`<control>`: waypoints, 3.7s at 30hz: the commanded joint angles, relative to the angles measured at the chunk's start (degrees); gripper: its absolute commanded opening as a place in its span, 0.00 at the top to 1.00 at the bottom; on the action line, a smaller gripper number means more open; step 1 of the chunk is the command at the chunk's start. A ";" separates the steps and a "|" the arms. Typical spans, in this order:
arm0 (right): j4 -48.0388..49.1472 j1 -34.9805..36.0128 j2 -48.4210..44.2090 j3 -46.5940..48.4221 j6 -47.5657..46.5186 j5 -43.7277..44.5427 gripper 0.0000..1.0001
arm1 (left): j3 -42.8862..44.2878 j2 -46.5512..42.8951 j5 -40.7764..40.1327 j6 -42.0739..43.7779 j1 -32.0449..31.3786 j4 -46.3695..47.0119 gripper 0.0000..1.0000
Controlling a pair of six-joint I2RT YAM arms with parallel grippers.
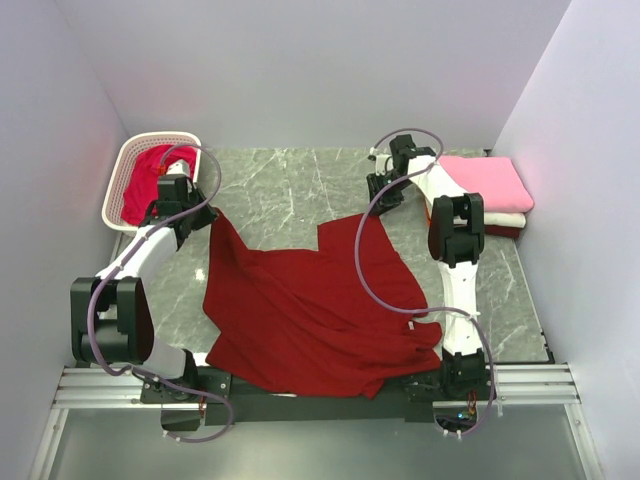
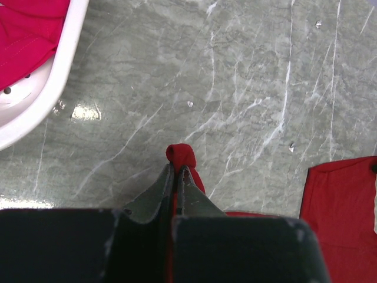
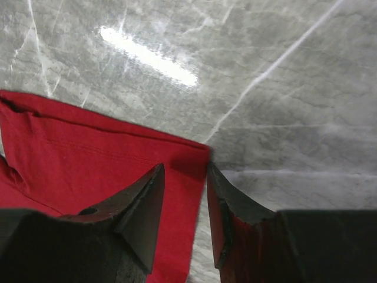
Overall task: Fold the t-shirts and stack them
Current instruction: Flatten the tshirt out, then fold the tshirt
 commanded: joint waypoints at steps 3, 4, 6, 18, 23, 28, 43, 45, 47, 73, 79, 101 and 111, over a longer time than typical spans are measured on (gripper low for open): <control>-4.61 1.62 0.83 3.23 -0.37 2.73 0.65 | 1.33 -2.33 0.85 0.78 0.08 1.42 0.99; -4.88 1.62 1.09 3.76 -0.11 2.91 0.69 | 1.33 -2.34 0.76 0.78 0.08 1.34 0.99; -4.97 1.62 1.19 4.29 0.15 3.70 0.74 | 1.24 -2.42 0.67 0.86 0.08 1.42 1.00; -2.25 1.53 -13.54 9.39 -1.95 6.17 1.00 | 4.84 -8.73 0.76 2.35 1.57 0.55 1.00; 1.53 1.53 -28.67 7.81 -5.29 4.32 1.00 | 8.79 -18.05 0.85 4.29 1.57 -0.60 0.99; 4.87 1.62 -47.48 5.62 -7.66 1.42 1.00 | 9.51 -32.81 7.50 3.07 1.48 6.60 0.99; 10.23 1.62 -71.24 26.25 -2.84 9.76 1.00 | 30.32 -49.27 16.49 -5.37 1.57 9.68 0.99; 11.20 1.53 -71.33 26.00 -2.92 11.61 1.00 | 31.30 -49.44 16.93 -5.90 1.57 9.60 0.99; 11.99 1.53 -71.06 24.60 -3.27 12.40 1.00 | 31.39 -49.62 16.58 -5.73 1.57 9.42 0.99; 20.78 2.23 -3.85 19.23 -7.23 5.89 1.00 | -6.43 -6.58 -18.75 -7.05 3.76 10.13 1.00; 27.54 2.50 -2.77 12.91 -7.67 10.02 1.00 | -0.61 4.69 -19.37 -4.24 5.09 11.70 1.00; 34.49 -1.37 -22.89 -9.94 -0.90 -0.51 1.00 | 1.25 6.37 -14.09 5.17 5.09 12.41 1.00; 36.34 -1.98 -28.96 -21.71 -0.90 -3.85 1.00 | -5.42 -1.63 -15.23 3.41 5.09 13.73 1.00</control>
